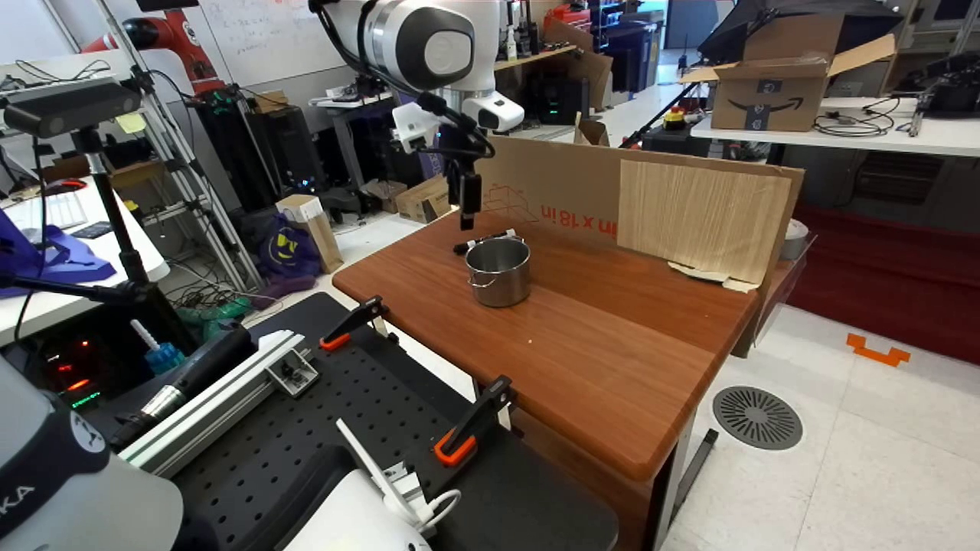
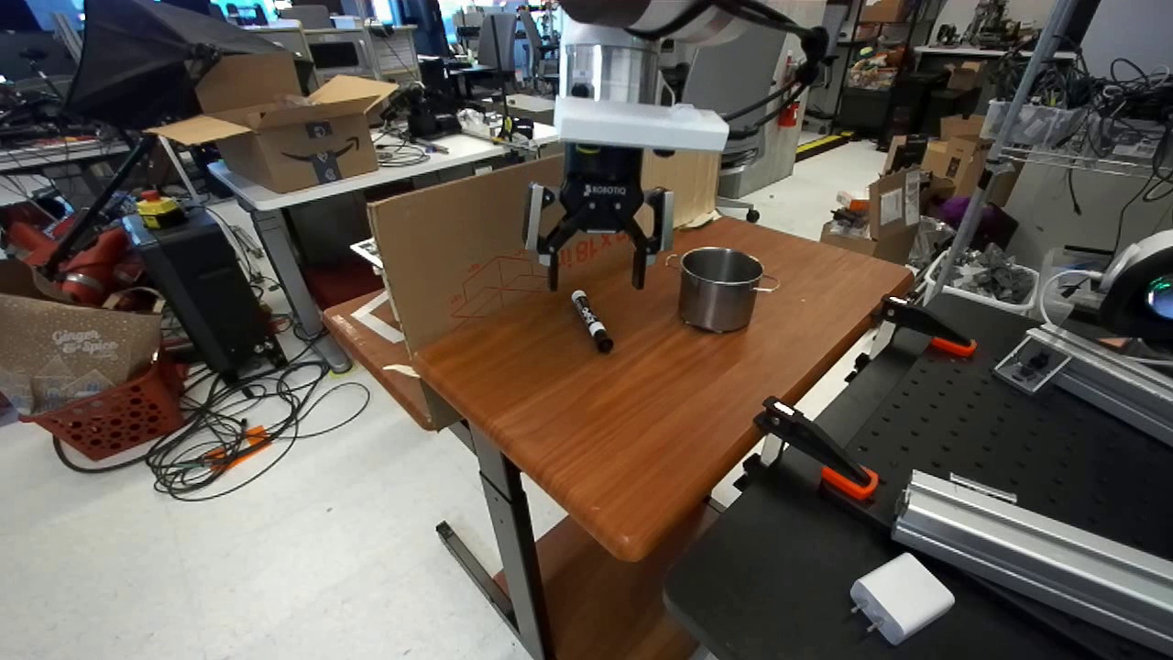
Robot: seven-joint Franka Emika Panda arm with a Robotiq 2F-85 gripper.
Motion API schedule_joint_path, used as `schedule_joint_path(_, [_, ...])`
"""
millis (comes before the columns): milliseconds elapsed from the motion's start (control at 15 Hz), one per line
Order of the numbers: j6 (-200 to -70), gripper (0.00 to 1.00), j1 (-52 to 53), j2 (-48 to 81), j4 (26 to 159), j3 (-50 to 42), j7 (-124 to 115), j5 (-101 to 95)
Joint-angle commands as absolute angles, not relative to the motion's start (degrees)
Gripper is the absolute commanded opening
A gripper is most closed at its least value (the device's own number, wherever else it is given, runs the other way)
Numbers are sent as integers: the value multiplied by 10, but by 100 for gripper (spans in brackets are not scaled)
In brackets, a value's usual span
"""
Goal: Put the black marker in the pot
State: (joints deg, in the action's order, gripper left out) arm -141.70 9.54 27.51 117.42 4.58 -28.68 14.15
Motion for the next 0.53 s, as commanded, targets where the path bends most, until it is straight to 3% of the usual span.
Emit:
schedule_joint_path(0, [-1417, 100, 124, 305, 1147, 20, -326, 115])
schedule_joint_path(467, [-1429, 100, 153, 348, 1129, -11, -373, 67])
